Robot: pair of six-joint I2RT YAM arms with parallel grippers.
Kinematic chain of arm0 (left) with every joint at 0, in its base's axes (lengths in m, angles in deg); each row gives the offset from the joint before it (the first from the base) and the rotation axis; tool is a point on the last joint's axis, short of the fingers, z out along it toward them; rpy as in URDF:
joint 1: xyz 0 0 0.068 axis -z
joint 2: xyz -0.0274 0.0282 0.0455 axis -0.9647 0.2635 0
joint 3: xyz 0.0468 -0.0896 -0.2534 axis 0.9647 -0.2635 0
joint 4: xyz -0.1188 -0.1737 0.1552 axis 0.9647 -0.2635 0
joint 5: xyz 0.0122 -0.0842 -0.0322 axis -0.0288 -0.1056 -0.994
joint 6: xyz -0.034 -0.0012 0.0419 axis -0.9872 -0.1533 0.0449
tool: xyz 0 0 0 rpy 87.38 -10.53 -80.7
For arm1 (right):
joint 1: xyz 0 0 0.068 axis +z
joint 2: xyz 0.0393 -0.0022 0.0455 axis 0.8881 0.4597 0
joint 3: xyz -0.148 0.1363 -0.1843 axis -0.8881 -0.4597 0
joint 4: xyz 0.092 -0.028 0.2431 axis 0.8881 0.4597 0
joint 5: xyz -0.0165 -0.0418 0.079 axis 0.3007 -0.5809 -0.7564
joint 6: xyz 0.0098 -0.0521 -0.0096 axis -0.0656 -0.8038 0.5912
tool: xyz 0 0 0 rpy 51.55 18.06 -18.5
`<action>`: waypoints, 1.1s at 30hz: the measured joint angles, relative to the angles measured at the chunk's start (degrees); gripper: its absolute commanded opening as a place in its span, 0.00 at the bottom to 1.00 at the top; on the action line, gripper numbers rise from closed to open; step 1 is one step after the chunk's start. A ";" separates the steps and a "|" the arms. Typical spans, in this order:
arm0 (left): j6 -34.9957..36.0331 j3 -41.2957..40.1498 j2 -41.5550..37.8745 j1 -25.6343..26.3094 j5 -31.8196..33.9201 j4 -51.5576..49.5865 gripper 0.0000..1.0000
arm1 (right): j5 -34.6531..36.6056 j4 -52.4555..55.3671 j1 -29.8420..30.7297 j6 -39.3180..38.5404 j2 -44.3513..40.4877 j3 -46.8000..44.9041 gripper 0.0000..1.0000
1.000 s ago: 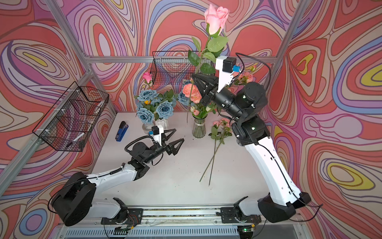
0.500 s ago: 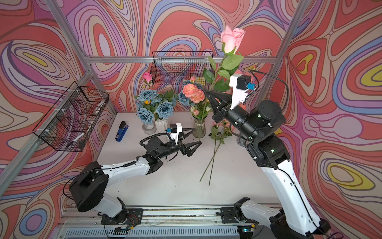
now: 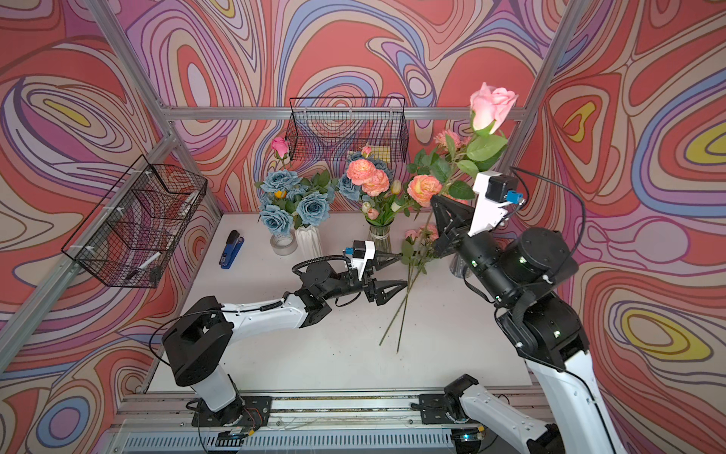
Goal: Pick out pink flowers from the vase
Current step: Pick up the flower from the vase, then place the flower at the center of the board.
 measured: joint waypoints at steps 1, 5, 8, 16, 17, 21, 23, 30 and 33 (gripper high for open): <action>0.02 0.00 0.33 0.09 0.00 0.13 0.90 | 2.43 0.66 0.00 -0.07 -1.25 -0.79 0.00; 0.00 0.00 1.55 0.17 0.04 0.79 0.90 | 10.36 2.51 0.00 -0.04 -6.91 -5.46 0.00; -0.02 0.00 2.45 0.28 0.20 1.27 0.91 | 16.15 3.96 0.00 -0.02 -10.80 -8.96 0.00; -0.02 0.02 5.66 1.27 1.18 2.58 0.91 | 30.21 10.54 0.00 0.94 -12.66 -12.83 0.00; -0.04 0.04 6.16 1.49 1.33 2.62 0.91 | 31.89 11.54 0.00 1.03 -12.20 -13.03 0.00; -0.04 0.11 8.13 2.12 1.81 2.97 0.91 | 35.95 14.03 0.00 1.70 -10.27 -14.25 0.00; -0.04 0.11 8.79 2.34 2.08 2.97 0.92 | 37.13 15.30 -0.02 2.34 -9.03 -14.93 0.00; -0.04 0.11 8.98 2.69 3.04 3.69 0.92 | 39.60 16.61 -0.04 4.04 -5.70 -17.55 0.00; -0.04 0.02 8.98 2.71 3.23 4.33 0.93 | 39.67 16.61 -0.46 4.17 -4.76 -18.86 0.00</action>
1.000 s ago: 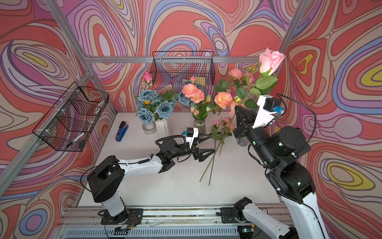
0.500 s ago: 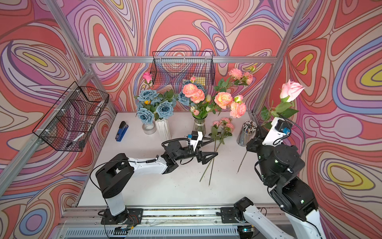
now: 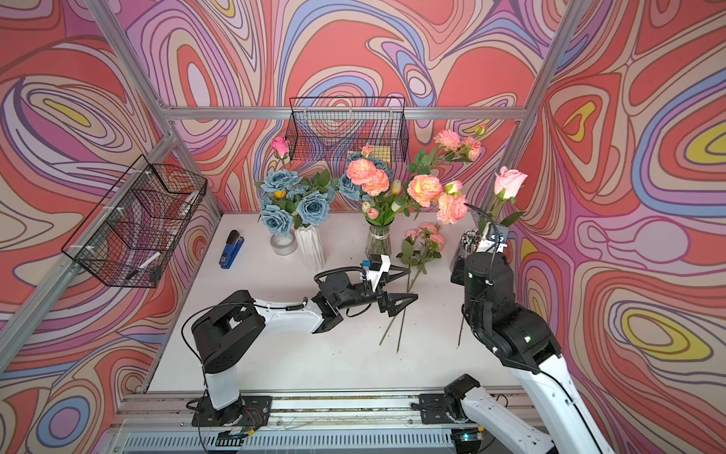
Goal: Pick out pink flowers from the vase
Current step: Place the flower at the center of the board.
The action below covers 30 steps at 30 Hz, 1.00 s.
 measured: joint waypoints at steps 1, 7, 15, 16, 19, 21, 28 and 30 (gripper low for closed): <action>-0.04 -0.13 0.00 0.00 0.04 0.37 0.93 | -0.44 0.00 -0.44 0.11 0.33 -0.39 0.00; -0.17 -2.10 0.00 0.00 0.28 1.77 0.93 | -8.50 -0.72 -7.96 1.84 2.86 -3.26 0.00; 0.02 -5.31 -0.02 0.00 1.01 2.54 0.94 | -26.91 -4.33 -22.25 3.74 5.03 -9.60 0.00; 0.04 -5.57 -0.04 0.00 1.14 2.58 0.95 | -29.00 -5.14 -23.06 3.98 5.51 -10.05 0.00; 0.13 -6.19 -0.07 0.00 1.38 2.95 0.95 | -34.82 -7.23 -23.91 4.61 7.50 -10.99 0.00; 0.35 -6.38 -0.09 0.00 1.42 3.06 0.95 | -37.79 -8.35 -24.06 4.83 8.85 -11.21 0.00; 0.44 -6.49 -0.09 0.00 1.51 4.07 0.95 | -45.64 -13.00 -25.07 7.10 13.14 -13.03 0.00; 0.44 -6.49 -0.09 0.00 1.51 4.24 0.95 | -47.91 -14.78 -25.62 8.09 14.56 -14.25 0.00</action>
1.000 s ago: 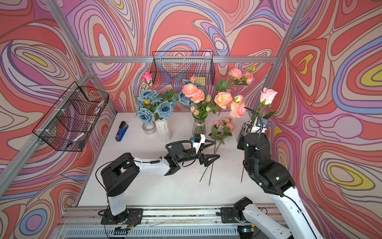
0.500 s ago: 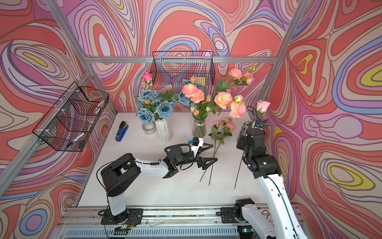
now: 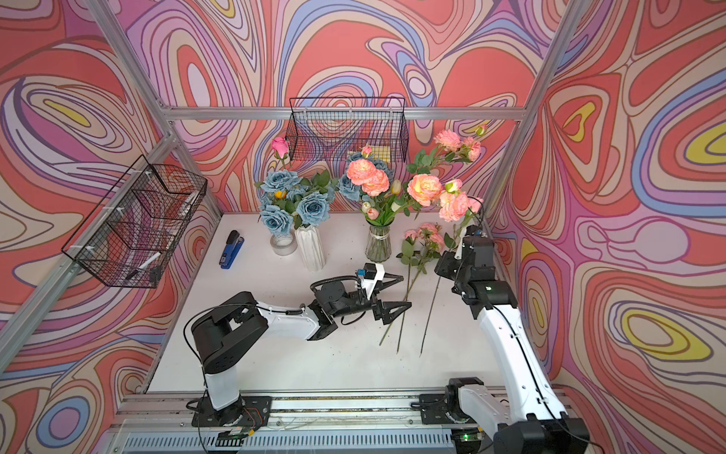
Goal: Pick out pink flowers from the vase
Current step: Place the flower at the center of the board.
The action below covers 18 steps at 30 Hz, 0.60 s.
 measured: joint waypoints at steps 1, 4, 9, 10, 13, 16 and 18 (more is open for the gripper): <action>0.00 0.00 0.00 0.00 0.00 0.02 0.95 | -1.05 -0.83 -0.28 0.31 0.57 -0.59 0.00; 0.00 -0.39 0.00 0.00 0.00 0.24 0.95 | -4.44 -3.30 -1.29 1.51 2.47 -2.08 0.00; -0.02 -1.11 0.02 0.00 0.00 0.44 0.95 | -11.89 -8.94 -3.34 3.17 6.91 -3.32 0.00; 0.00 -1.14 0.02 0.00 0.02 0.42 0.95 | -13.03 -9.92 -3.63 3.52 7.91 -3.34 0.00; 0.00 -1.22 0.02 0.00 0.02 0.44 0.95 | -16.26 -12.70 -3.93 4.33 11.32 -3.34 0.00; 0.00 -1.62 0.02 0.00 0.04 0.50 0.95 | -19.10 -14.23 -3.93 4.61 14.75 -2.93 0.00; 0.00 -1.97 0.02 0.00 0.07 0.59 0.95 | -20.65 -14.47 -3.93 4.61 17.00 -2.29 0.00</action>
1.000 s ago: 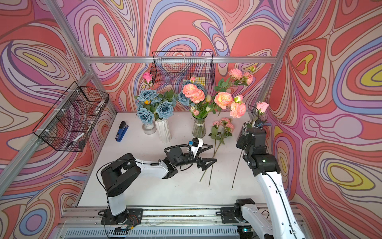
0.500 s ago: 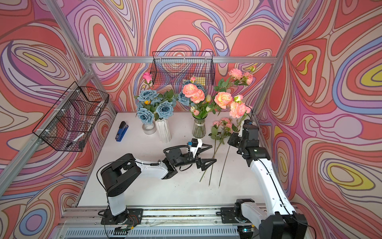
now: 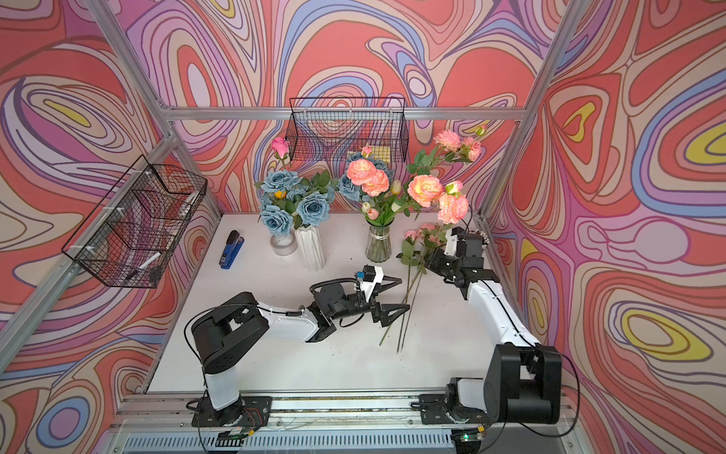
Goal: Pick out pink flowers from the vase
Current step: Place the flower at the center of the board.
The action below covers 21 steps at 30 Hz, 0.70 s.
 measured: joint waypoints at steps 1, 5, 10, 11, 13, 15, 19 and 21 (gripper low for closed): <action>0.02 -0.20 0.00 0.00 0.02 0.02 0.95 | -0.57 -0.11 0.00 -0.02 1.05 0.37 0.00; 0.07 -0.94 0.00 0.00 0.20 0.04 0.95 | -2.23 -0.04 0.00 -0.28 4.00 1.84 0.00; 0.07 -1.11 0.00 0.00 0.20 0.09 0.96 | -4.70 2.05 0.00 -1.57 9.35 6.93 0.00; 0.07 -1.20 0.00 0.00 0.33 0.11 0.96 | -5.07 2.38 0.00 -1.84 10.51 7.74 0.00; 0.17 -1.57 0.02 0.00 1.09 0.20 0.97 | -5.62 2.95 0.00 -2.16 12.13 8.44 0.00; 0.52 -2.05 0.09 0.00 2.36 0.22 0.98 | -5.88 3.69 0.00 -2.43 13.77 8.72 0.00; 0.94 -3.10 0.37 -0.02 5.42 0.24 1.00 | -5.70 5.07 0.00 -2.82 16.74 8.94 0.00; 1.20 -3.58 0.39 -0.02 6.60 0.24 1.00 | -5.27 5.55 0.00 -3.10 18.08 9.01 0.00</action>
